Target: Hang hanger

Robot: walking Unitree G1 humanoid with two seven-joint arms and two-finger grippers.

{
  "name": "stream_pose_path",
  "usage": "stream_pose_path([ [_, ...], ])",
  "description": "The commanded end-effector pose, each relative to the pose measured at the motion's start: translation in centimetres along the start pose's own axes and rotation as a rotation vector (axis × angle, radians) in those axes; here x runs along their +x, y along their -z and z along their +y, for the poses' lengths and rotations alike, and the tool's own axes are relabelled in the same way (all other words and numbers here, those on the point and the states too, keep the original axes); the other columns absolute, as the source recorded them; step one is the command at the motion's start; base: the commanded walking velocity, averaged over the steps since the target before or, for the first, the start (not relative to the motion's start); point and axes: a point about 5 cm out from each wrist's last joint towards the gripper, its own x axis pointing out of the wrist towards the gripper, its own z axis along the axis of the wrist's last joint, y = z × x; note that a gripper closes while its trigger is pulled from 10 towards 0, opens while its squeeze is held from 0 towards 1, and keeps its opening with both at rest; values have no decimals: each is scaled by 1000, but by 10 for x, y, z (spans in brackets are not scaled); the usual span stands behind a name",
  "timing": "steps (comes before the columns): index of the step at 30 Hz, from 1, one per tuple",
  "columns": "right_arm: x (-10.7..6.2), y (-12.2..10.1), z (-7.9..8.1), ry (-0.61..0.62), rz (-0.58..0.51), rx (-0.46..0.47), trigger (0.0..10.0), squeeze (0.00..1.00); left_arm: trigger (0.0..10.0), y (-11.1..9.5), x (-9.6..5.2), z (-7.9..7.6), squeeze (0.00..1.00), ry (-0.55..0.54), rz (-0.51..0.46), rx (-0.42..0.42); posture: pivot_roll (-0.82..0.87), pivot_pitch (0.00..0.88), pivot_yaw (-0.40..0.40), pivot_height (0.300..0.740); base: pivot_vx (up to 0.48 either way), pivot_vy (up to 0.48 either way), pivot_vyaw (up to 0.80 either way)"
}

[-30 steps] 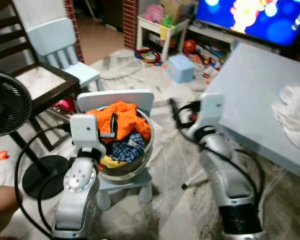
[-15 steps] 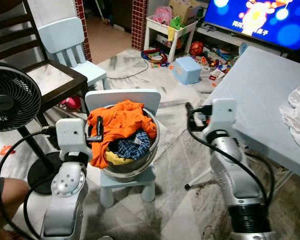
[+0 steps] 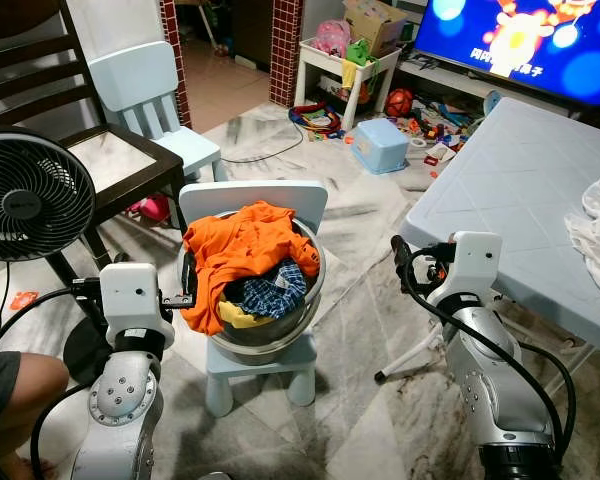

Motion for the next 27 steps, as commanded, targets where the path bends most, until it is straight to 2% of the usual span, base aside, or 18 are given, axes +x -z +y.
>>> stream_pose_path([
  [1,1,-6,-2,-5,-8,35,10000,0,10000,-2,0,-4,0,15,-11,-9,158,27,-66,740,0,0,0],
  [3,4,-9,0,-20,-26,45,10000,0,10000,-6,4,-8,0,37,-26,-16,162,23,-54,740,0,0,0],
  [9,4,-7,7,-34,-26,72,10000,0,10000,-7,8,-7,0,58,-32,-3,163,13,-41,740,0,0,0],
  [13,3,-5,8,-42,-17,84,10000,0,10000,-10,10,-12,0,115,-46,-36,154,10,-48,740,0,0,0],
  [16,3,-8,9,-63,-24,26,10000,0,10000,-10,7,-18,0,133,-43,-52,155,7,-53,740,0,0,0],
  [20,4,-7,7,-47,-18,23,10000,0,10000,-11,4,-23,0,156,-44,-73,147,14,-58,740,0,0,0],
  [22,3,-14,3,-21,-54,153,10000,0,10000,-15,4,-19,0,115,-52,-76,145,14,-55,740,0,0,0],
  [24,2,-16,2,-22,-61,165,10000,0,10000,-16,4,-19,0,106,-53,-79,145,14,-55,740,0,0,0],
  [25,-1,-16,0,-11,-50,196,10000,0,10000,-19,4,-12,0,92,-67,-71,147,12,-44,740,0,0,0],
  [27,-1,-10,-1,-18,5,234,10000,0,10000,-17,2,-9,0,98,-62,-54,147,11,-39,740,0,0,0],
])
